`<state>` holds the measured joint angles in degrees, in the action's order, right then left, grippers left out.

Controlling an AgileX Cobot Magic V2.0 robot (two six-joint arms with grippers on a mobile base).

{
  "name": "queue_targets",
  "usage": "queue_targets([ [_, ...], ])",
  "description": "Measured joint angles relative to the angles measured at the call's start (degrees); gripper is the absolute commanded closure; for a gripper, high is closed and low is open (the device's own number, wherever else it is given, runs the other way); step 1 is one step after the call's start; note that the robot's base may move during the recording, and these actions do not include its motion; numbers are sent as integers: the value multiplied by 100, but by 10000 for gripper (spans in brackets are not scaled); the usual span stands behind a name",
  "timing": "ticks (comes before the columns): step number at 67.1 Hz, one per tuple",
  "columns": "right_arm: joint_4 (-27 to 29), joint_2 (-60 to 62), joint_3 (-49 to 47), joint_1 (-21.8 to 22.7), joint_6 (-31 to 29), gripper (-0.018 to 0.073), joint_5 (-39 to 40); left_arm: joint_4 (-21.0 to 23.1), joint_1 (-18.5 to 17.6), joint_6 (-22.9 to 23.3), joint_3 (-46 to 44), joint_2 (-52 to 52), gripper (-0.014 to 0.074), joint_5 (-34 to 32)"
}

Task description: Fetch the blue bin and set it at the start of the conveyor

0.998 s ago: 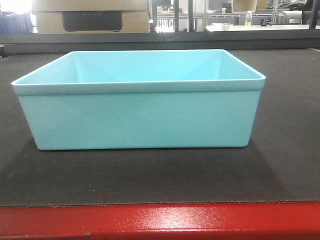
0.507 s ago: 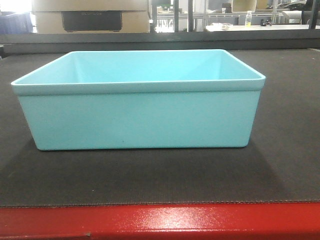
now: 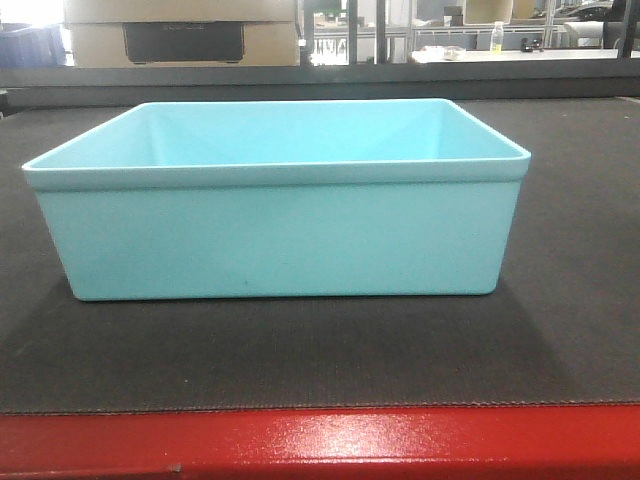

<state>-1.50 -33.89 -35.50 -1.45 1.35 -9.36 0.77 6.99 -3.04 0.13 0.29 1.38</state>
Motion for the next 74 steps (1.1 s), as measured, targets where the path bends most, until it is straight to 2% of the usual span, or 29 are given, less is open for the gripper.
queue_targets([
  [16, 0, 48, 24, 0, 0, 721, 11, 0, 0, 0, 0, 0, 707, 0],
  [23, 11, 348, 192, 132, 0, 721, -46, 0, 0, 0, 0, 0, 707, 0],
  [41, 365, 1892, 2085, 992, -10, 721, 57, 0, 0, 0, 0, 0, 707, 0],
  [55, 412, 3255, 3410, 1061, -10, 721, 196, 0, 0, 0, 0, 0, 707, 0],
  [74, 412, 3364, 3550, 1061, -10, 721, 493, 0, 0, 0, 2, 0, 707, 0],
])
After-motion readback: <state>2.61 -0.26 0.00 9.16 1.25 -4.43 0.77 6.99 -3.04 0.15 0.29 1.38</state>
